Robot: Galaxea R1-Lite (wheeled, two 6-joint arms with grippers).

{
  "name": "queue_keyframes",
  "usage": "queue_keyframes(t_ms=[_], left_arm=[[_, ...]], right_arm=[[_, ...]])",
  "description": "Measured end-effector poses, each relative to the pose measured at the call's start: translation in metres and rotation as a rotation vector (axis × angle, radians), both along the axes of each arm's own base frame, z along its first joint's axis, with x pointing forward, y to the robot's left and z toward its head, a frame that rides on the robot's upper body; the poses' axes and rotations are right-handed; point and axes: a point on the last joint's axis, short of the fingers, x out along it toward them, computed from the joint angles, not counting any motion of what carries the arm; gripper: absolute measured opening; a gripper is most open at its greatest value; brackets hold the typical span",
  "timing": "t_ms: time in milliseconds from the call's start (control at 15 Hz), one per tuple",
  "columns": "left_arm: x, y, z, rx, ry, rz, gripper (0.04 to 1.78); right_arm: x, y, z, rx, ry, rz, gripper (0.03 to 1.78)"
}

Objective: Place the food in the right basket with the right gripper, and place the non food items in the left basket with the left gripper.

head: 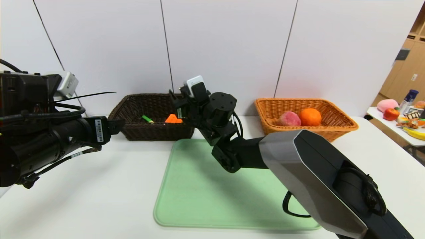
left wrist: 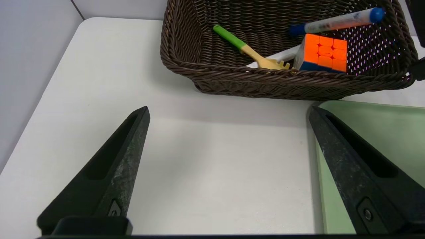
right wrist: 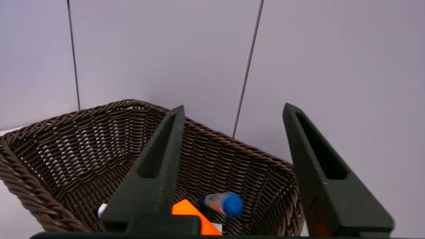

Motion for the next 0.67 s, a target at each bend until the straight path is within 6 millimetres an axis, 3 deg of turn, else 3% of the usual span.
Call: queue_keyframes(t_ms=[133,267,467,667], left_arm=[[0.003,-0.001,0.001,-0.005,-0.024,-0.001,1.69],[0.007,-0.003,0.005,-0.015,-0.061,-0.003,1.69],[0.013,-0.004,0.011,-0.033,-0.117,-0.007,1.69],[0.015,0.012,0.023,-0.014,-0.152,0.045,1.69]], right_arm=[[0.004,-0.006,0.004,0.008,-0.006,-0.017,1.21],[0.016,-0.029,0.023,0.028,-0.029,-0.071,1.32],[0.033,-0.093,0.068,-0.007,-0.063,-0.212,1.44],[0.018,-0.177,0.121,-0.086,-0.015,-0.359,1.53]])
